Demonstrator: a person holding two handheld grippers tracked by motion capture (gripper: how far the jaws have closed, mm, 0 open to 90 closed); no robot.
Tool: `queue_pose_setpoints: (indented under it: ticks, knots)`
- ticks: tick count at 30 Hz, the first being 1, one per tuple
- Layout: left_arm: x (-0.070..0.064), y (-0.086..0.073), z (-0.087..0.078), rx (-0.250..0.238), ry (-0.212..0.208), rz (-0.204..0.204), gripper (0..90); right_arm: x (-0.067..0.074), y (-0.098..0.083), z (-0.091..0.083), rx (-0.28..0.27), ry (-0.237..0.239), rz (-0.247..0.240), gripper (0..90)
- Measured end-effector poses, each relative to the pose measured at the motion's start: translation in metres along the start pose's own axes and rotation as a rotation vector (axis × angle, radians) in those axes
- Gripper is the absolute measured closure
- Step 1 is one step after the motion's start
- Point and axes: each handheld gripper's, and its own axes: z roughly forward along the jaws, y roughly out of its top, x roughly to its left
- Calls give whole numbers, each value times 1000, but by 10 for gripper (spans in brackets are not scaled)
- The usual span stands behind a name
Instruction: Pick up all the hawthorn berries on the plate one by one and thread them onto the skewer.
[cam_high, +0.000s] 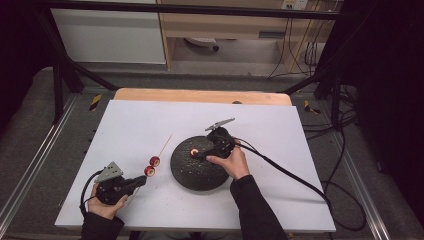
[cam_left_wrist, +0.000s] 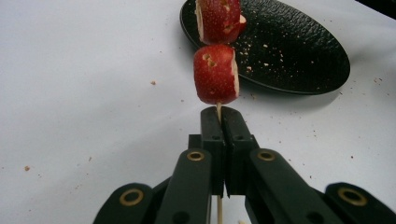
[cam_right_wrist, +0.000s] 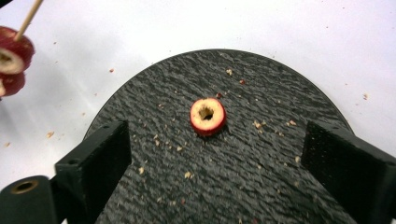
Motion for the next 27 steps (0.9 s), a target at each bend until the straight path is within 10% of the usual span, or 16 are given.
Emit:
queue_pose_setpoints:
  ticks: [27]
  knots:
    - [0,0,0,9,-2,1,885,3,32,49,200,-17,-44,292]
